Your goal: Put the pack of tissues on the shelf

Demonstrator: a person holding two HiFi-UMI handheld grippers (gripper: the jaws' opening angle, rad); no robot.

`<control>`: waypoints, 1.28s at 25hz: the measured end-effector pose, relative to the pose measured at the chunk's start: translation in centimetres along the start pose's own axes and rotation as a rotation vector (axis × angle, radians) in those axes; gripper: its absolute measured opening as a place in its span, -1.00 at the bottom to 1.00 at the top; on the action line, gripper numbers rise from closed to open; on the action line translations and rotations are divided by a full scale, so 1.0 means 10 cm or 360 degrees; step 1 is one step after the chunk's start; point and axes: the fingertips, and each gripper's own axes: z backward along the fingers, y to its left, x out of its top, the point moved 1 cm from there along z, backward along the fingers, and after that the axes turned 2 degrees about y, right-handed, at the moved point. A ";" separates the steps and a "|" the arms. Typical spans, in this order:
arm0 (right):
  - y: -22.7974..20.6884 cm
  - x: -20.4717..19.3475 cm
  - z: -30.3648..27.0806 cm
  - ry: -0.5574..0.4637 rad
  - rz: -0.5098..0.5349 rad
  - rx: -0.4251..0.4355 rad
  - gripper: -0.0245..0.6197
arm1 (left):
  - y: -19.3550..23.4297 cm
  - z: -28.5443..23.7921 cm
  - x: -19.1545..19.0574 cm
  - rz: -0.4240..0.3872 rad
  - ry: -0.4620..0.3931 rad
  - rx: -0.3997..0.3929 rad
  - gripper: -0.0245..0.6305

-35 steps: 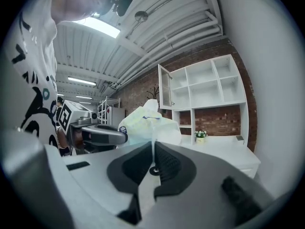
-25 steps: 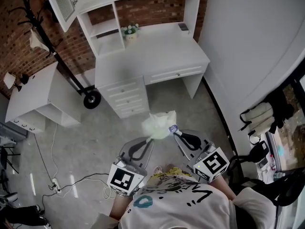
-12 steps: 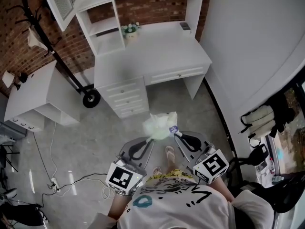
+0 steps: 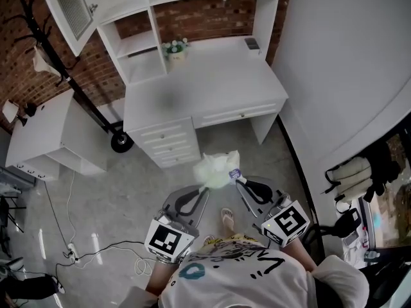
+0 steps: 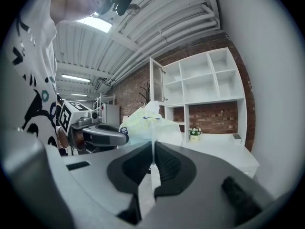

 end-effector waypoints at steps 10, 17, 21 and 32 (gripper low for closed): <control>-0.49 0.08 -0.34 -0.0023 0.0003 0.0061 -0.82 | 0.39 -0.45 0.09 -0.0018 0.0013 0.0063 -0.86; -0.80 0.17 -0.48 -0.0047 0.0022 0.0111 -0.82 | 0.54 -0.72 0.18 -0.0007 0.0015 0.0106 -0.86; -1.01 0.23 -0.50 -0.0068 0.0024 0.0132 -0.82 | 0.59 -0.91 0.27 -0.0023 -0.0008 0.0129 -0.86; -1.21 0.47 -0.54 -0.0137 0.0071 0.0281 -0.82 | 0.67 -1.04 0.49 -0.0079 -0.0067 0.0247 -0.86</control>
